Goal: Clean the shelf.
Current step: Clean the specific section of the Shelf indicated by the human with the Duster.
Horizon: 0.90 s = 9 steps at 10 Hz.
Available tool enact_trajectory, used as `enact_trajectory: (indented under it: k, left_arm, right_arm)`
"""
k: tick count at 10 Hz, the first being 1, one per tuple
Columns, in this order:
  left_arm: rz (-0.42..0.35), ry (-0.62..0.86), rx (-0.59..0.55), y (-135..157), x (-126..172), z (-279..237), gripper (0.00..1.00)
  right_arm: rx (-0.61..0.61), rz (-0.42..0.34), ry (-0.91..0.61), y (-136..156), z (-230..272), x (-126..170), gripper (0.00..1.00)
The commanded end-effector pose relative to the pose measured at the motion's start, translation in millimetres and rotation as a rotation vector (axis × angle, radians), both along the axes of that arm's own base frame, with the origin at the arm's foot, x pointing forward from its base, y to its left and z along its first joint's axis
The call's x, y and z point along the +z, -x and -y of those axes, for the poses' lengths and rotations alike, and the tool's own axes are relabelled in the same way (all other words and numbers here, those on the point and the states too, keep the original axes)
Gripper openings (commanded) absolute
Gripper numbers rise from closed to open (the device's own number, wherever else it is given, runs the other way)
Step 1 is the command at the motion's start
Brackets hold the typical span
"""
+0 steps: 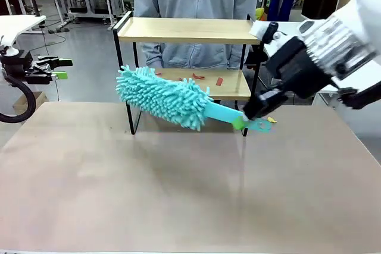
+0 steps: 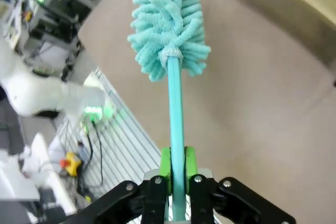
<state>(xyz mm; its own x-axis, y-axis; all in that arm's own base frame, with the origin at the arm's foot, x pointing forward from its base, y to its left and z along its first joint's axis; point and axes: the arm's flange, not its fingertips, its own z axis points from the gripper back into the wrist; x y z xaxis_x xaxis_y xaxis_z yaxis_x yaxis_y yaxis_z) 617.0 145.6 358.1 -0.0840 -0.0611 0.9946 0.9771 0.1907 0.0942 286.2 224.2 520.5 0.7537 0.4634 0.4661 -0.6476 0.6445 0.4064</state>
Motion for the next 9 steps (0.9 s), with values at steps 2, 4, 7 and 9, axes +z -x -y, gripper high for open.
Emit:
enact_trajectory:
  k: [2,4,7,9]
  left_arm:
    - [0.003,-0.002,-0.002,0.9,2.6,0.1,1.0]
    - [0.003,-0.002,-0.002,0.9,2.6,0.1,1.0]
    - [0.003,-0.002,-0.002,0.9,2.6,0.1,1.0]
    - [0.003,-0.002,-0.002,0.9,2.6,0.1,1.0]
  right_arm:
    - [-0.138,0.05,-0.037,-4.6,-38.5,-12.8,0.13]
    - [-0.063,0.025,-0.027,-2.1,-13.6,-4.2,0.13]
    - [-0.08,0.026,-0.023,-4.9,-19.9,-7.7,0.13]
    - [-0.165,0.054,-0.003,-15.9,-46.3,-13.6,0.13]
